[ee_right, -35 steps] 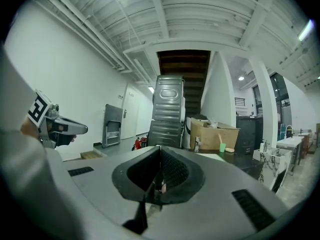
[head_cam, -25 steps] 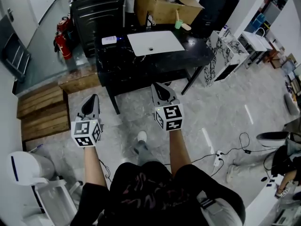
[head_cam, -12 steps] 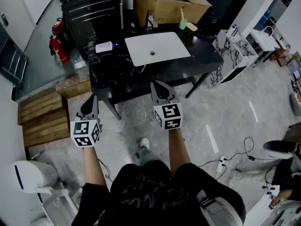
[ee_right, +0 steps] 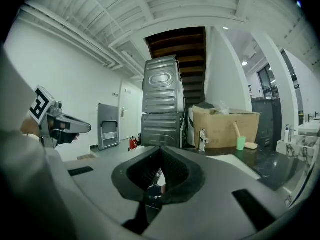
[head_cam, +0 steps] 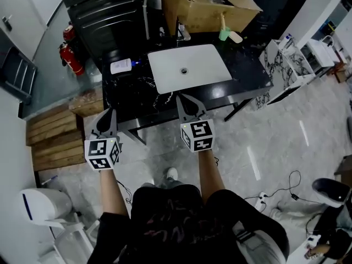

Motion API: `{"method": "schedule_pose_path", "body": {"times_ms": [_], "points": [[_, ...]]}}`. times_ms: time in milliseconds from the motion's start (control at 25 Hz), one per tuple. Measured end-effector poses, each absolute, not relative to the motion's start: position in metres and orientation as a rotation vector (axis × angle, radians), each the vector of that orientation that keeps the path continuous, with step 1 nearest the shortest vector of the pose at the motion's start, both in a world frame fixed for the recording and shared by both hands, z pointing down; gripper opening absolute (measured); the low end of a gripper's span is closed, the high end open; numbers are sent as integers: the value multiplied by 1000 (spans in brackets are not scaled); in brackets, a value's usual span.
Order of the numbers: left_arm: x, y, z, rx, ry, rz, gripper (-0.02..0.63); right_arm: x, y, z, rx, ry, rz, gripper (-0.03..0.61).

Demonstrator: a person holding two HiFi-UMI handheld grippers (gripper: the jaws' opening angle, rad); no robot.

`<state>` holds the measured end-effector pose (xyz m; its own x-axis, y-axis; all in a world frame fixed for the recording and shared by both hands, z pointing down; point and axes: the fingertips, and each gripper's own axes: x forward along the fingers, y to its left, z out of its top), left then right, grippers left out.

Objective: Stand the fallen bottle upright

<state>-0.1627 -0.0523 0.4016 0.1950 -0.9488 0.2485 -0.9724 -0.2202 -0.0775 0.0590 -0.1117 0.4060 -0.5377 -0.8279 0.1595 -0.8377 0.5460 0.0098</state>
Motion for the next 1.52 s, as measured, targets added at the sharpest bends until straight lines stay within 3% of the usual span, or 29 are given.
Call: {"method": "schedule_pose_path", "body": {"times_ms": [560, 1520], "points": [[-174, -145, 396, 2356, -1943, 431, 15, 44, -210, 404, 1406, -2661, 115, 14], [-202, -332, 480, 2440, -1572, 649, 15, -7, -364, 468, 1464, -2474, 247, 15]]}}
